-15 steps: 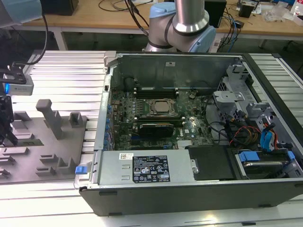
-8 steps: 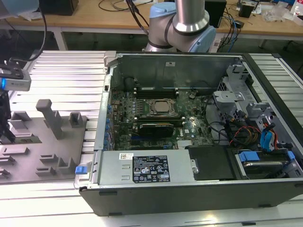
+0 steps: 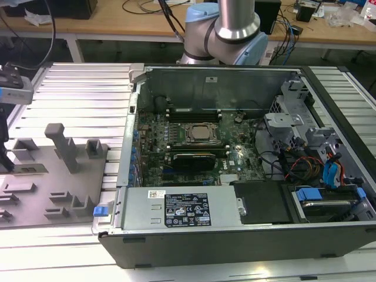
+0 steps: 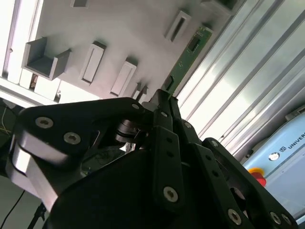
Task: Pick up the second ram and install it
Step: 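Pick up the second ram and move it above second insertion slot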
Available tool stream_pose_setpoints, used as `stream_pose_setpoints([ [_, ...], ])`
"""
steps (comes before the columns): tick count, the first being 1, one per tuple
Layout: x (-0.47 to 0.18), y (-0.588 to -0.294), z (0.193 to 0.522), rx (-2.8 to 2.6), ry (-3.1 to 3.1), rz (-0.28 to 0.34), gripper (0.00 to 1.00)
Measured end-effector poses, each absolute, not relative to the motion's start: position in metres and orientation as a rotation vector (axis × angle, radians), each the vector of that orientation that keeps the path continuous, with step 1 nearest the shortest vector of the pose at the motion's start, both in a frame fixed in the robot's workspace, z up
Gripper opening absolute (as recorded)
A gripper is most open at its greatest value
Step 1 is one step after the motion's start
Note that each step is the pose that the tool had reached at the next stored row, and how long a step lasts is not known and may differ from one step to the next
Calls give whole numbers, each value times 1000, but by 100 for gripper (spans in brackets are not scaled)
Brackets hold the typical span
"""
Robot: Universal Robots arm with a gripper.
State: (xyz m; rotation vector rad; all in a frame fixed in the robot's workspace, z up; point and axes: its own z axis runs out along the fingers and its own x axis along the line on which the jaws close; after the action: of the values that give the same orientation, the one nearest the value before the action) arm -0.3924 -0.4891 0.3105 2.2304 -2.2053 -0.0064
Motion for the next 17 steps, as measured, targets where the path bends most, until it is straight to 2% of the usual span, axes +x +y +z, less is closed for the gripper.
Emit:
stream_pose_setpoints([
  [17, -392, -489, 345, 2230, -2205, -6, 13],
])
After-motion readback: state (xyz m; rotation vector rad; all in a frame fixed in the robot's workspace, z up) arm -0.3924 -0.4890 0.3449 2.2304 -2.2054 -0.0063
